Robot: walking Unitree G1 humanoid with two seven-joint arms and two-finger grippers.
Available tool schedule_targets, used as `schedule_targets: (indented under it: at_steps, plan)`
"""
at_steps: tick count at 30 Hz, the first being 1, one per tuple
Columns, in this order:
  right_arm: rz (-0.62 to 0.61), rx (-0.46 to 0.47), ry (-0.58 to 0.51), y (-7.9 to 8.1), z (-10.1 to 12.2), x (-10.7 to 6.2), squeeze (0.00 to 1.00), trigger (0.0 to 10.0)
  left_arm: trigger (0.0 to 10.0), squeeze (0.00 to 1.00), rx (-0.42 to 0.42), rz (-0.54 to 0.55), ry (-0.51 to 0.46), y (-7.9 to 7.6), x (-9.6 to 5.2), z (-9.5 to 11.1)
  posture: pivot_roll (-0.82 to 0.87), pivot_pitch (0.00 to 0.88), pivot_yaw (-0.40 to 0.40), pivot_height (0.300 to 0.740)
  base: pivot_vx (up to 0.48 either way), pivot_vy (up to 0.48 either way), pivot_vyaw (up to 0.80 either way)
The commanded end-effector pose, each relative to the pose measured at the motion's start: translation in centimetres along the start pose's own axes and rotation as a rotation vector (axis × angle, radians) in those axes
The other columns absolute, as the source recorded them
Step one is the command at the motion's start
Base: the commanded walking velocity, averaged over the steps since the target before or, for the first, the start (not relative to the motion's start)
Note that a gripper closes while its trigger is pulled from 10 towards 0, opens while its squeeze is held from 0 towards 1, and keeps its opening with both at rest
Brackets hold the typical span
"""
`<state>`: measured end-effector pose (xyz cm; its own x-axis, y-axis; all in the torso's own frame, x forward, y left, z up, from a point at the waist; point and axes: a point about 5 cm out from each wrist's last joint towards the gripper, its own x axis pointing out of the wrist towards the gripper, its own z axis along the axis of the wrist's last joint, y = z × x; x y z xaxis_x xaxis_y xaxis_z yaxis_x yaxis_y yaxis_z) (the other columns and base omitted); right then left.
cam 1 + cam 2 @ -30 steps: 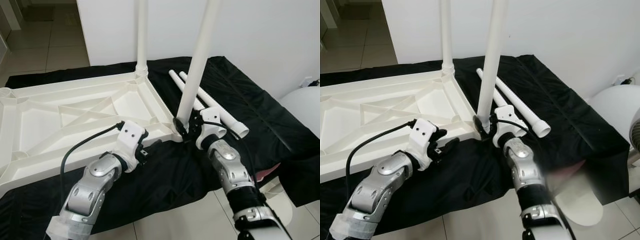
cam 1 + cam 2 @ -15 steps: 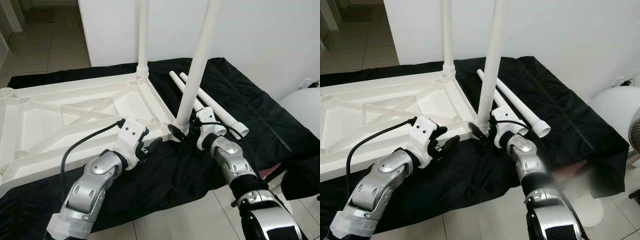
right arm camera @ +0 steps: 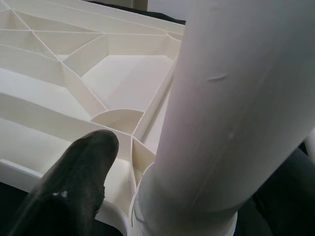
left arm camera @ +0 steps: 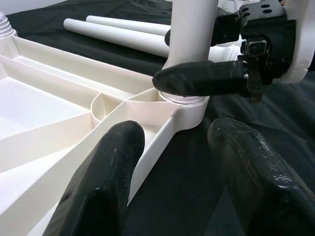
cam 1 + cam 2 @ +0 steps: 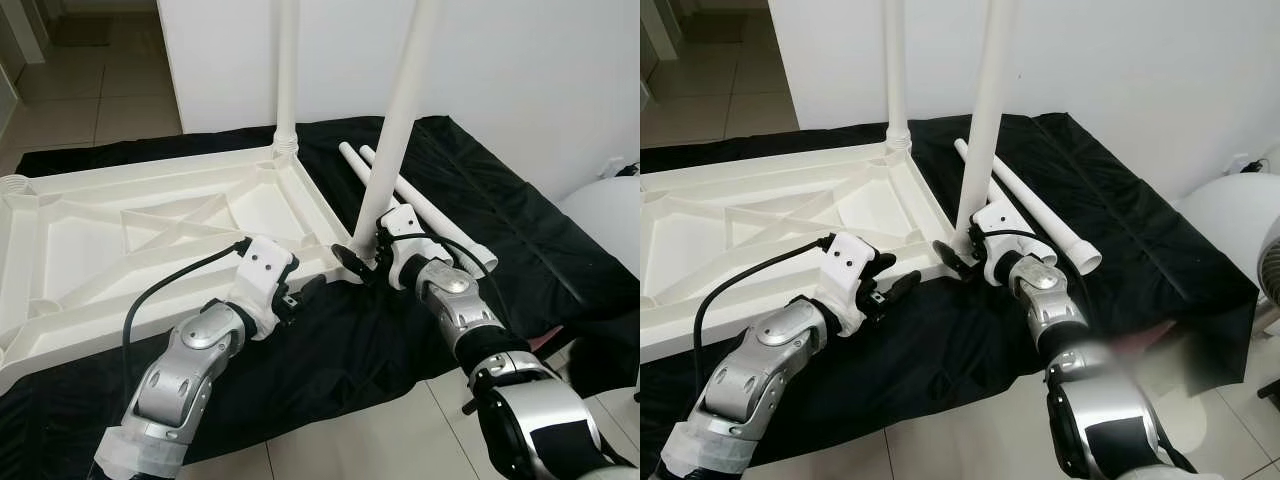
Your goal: Building children table
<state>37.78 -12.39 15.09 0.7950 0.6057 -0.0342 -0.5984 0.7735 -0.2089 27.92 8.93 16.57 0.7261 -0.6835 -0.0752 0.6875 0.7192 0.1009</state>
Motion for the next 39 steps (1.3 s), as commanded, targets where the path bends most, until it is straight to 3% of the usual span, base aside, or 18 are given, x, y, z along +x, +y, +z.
schedule_targets:
  at_steps: [1, 2, 3, 5, 6, 12, 13, 14, 15, 21, 24, 33, 35, 39]
  plan:
    - [-0.010, -0.005, 0.009, -0.2, -0.2, -0.1, 0.00, 2.2, 10.0, 0.00, -0.004, 0.000, 0.009, 0.1, 0.2, -0.1, 0.03, 0.022, -0.046, 0.740, 0.000, 0.000, 0.00]
    - [-0.010, -0.005, 0.009, -0.2, -0.2, -0.1, 0.00, 2.2, 10.0, 0.00, -0.004, 0.000, 0.009, 0.1, 0.2, -0.1, 0.03, 0.022, -0.046, 0.740, 0.000, 0.000, 0.00]
    - [-0.012, -0.006, 0.011, -0.3, -0.2, 0.0, 0.00, 1.5, 10.0, 0.00, -0.004, 0.001, 0.009, 0.1, 0.1, -0.1, 0.03, 0.022, -0.046, 0.740, 0.000, 0.000, 0.00]
    - [-0.014, -0.005, 0.013, -0.3, -0.3, -0.1, 0.00, 1.7, 10.0, 0.00, -0.004, 0.001, 0.008, 0.1, 0.1, -0.1, 0.03, 0.022, -0.046, 0.740, 0.000, 0.000, 0.00]
    - [-0.015, -0.005, 0.015, -0.3, -0.3, -0.1, 0.00, 0.0, 10.0, 0.00, -0.004, 0.001, 0.009, 0.1, 0.1, -0.1, 0.03, 0.022, -0.045, 0.740, 0.000, 0.000, 0.00]
    - [-0.027, -0.005, 0.028, -0.4, -0.8, -0.2, 0.00, 0.0, 10.0, 0.00, -0.004, 0.002, 0.010, 0.1, 0.1, -0.2, 0.03, 0.020, -0.042, 0.740, 0.000, 0.000, 0.00]
    - [-0.035, -0.002, 0.032, -0.5, -0.9, -0.3, 0.00, 1.8, 10.0, 0.00, -0.004, 0.001, 0.010, 0.1, 0.1, -0.2, 0.03, 0.022, -0.042, 0.740, 0.000, 0.000, 0.00]
    - [-0.041, 0.000, 0.034, -0.5, -1.0, -0.3, 0.00, 1.8, 10.0, 0.00, -0.005, 0.001, 0.009, 0.1, 0.0, -0.2, 0.03, 0.022, -0.042, 0.740, 0.000, 0.000, 0.00]
    - [-0.046, 0.005, 0.036, -0.5, -1.1, -0.4, 0.00, 10.0, 10.0, 0.00, -0.004, 0.001, 0.009, 0.1, 0.0, -0.2, 0.03, 0.023, -0.041, 0.740, 0.000, 0.000, 0.00]
    - [-0.089, 0.023, 0.038, -0.5, -1.2, -0.3, 0.00, 10.0, 10.0, 0.00, -0.004, 0.001, 0.011, 0.2, 0.0, -0.2, 0.03, 0.025, -0.042, 0.740, 0.000, 0.000, 0.00]
    - [-0.211, 0.109, 0.033, -0.3, -1.0, 0.3, 0.00, 10.0, 10.0, 0.00, -0.006, 0.001, 0.012, 0.1, -0.1, -0.2, 0.03, 0.028, -0.039, 0.740, 0.000, 0.000, 0.00]
    - [-0.326, 0.167, 0.010, 0.7, -0.5, 1.3, 0.00, 10.0, 10.0, 0.00, -0.010, -0.003, 0.016, 0.1, -0.2, -0.3, 0.03, 0.035, -0.030, 0.740, 0.000, 0.000, 0.00]
    - [-0.447, 0.224, 0.014, 1.4, -0.5, 1.8, 0.00, 10.0, 10.0, 0.00, -0.011, -0.002, 0.022, 0.1, -0.3, -0.5, 0.03, 0.037, -0.030, 0.740, 0.000, 0.000, 0.00]
    - [-0.571, 0.267, 0.044, 1.8, -0.6, 2.1, 0.00, 10.0, 10.0, 0.00, -0.015, 0.002, 0.027, 0.1, -0.5, -0.6, 0.04, 0.037, -0.029, 0.740, 0.000, 0.000, 0.00]
